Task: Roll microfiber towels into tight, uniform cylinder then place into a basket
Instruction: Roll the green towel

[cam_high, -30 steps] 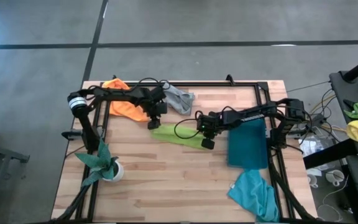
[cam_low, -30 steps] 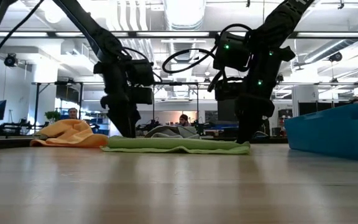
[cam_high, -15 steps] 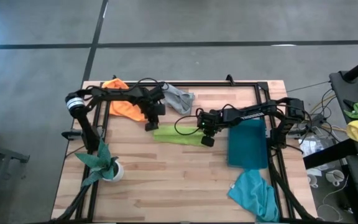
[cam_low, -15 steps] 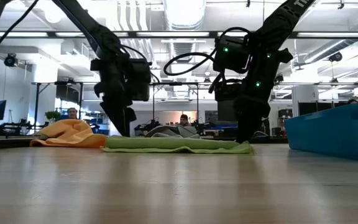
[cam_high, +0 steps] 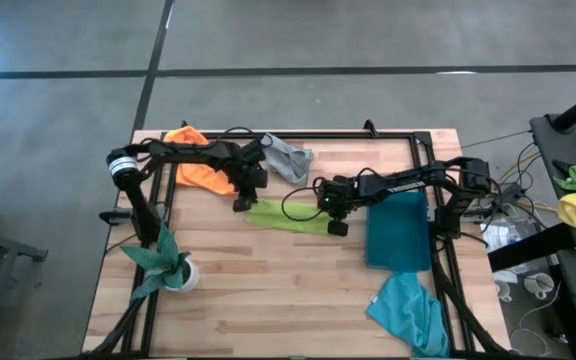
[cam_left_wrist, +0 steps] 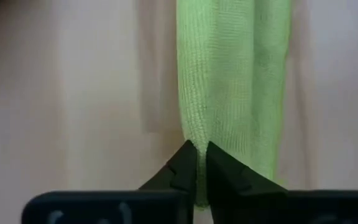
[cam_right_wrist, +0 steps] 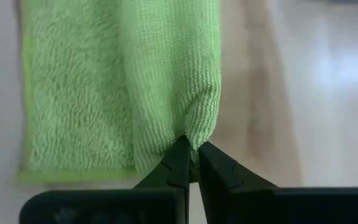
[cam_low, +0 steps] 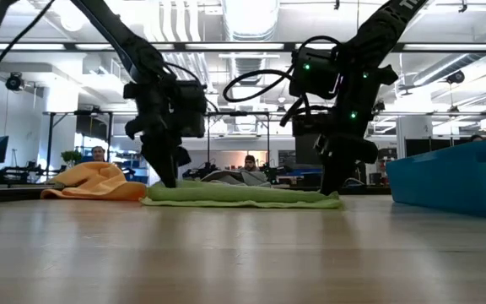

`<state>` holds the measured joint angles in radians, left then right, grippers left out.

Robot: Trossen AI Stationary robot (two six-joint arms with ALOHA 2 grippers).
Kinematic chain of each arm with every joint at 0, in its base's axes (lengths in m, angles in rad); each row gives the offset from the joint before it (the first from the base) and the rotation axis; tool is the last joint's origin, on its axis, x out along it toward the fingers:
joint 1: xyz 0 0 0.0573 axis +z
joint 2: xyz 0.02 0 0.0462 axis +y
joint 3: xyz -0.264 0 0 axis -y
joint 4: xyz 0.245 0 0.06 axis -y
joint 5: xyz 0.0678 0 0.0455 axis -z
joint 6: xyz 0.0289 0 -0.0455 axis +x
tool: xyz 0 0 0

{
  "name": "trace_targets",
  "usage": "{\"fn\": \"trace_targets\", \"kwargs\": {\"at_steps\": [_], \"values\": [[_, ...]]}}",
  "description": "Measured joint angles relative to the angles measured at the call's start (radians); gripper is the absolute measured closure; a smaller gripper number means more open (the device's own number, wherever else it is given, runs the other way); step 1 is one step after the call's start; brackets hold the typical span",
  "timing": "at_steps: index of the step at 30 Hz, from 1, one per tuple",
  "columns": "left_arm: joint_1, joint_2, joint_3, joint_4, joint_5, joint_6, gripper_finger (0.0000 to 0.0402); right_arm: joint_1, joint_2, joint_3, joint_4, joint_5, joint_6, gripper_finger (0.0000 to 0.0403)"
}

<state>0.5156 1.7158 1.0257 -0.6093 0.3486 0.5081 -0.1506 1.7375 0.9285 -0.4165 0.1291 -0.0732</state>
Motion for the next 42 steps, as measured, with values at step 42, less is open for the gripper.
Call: {"fn": "trace_targets", "kwargs": {"at_steps": [42], "values": [[-0.143, -0.307, -0.343, 0.501, -0.490, 0.188, 0.0401, 0.295, -0.022, 0.001, 0.005, 0.363, 0.055, 0.0390]]}}
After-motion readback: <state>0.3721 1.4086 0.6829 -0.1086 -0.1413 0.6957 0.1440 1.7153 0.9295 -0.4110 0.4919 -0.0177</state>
